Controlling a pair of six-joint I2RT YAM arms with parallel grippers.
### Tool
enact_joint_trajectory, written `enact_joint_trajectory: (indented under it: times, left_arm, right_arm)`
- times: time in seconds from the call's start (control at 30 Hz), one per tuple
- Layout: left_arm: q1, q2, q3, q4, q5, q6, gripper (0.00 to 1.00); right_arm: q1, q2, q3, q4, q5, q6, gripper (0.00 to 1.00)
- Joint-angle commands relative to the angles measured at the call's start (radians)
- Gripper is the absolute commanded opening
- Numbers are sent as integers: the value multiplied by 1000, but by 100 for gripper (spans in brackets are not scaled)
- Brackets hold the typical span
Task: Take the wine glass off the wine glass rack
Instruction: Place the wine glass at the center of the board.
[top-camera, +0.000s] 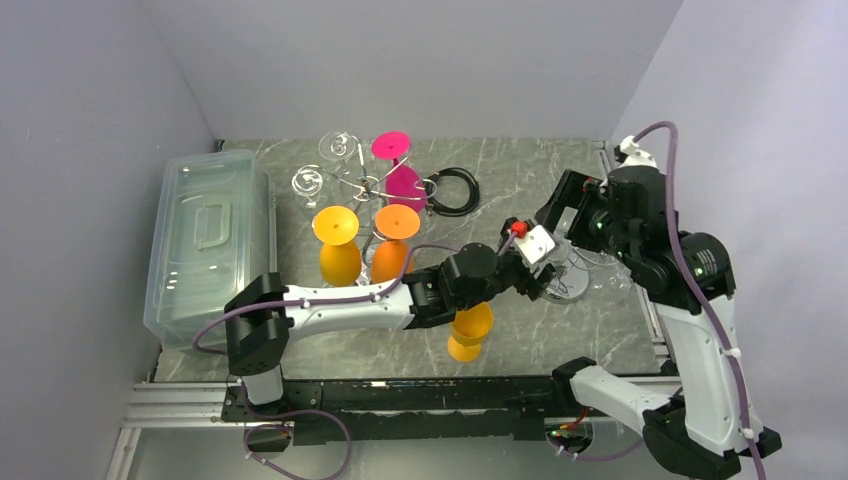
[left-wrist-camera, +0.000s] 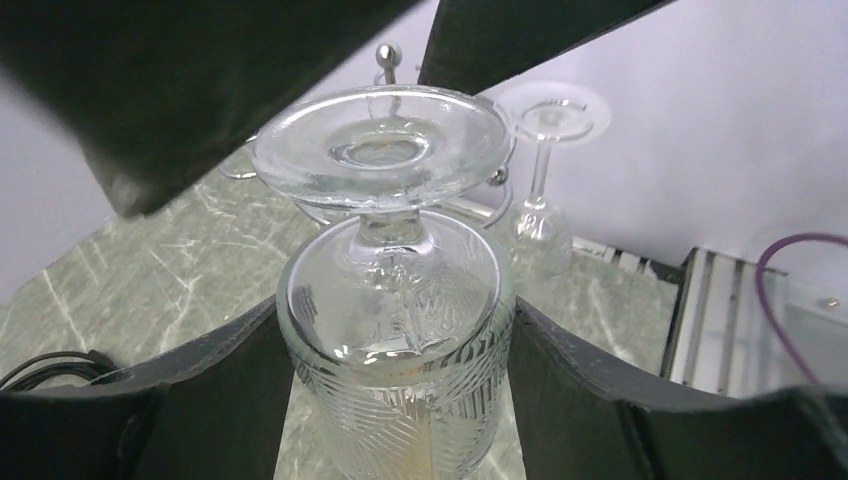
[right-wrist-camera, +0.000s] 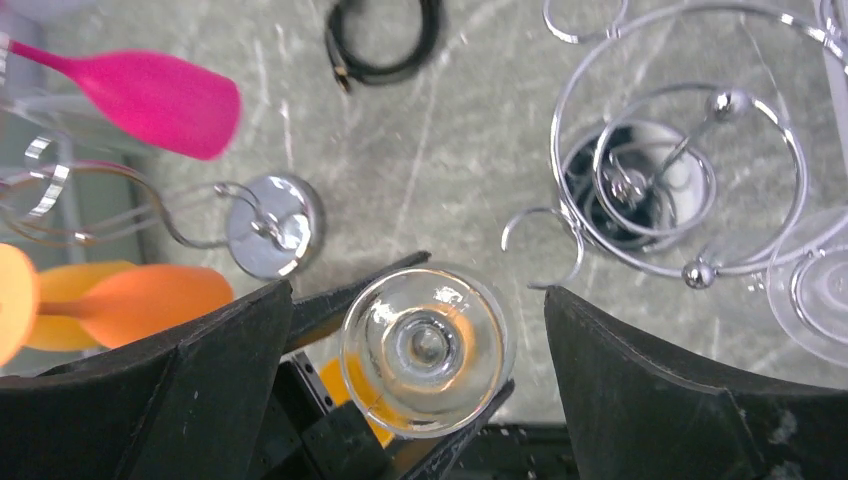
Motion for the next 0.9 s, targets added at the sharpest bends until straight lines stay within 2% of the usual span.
enact_joint_trajectory:
  times: [0.0,0.3,0.6,0.73,0.87]
  left_arm:
    - [47,-52,76,-166,-41,-134,39]
    - [134,-90,199,-398,27,-334,39]
    - [280,-149,353,-571,165,-588,40]
    - [330,-179,398,-600,188,-681,41]
    - [402,-222,385,-587,231,-851,42]
  right_arm:
    - [7,-101,58,223,-52,-2,100]
    - [7,-255,-30,510,-32,-42,100]
    - [7,-337,-268,794,-119,-140,98]
    - [8,-350,-376,925,-163,-151,97]
    - [8,-359,-468,1049,-199,-175,95]
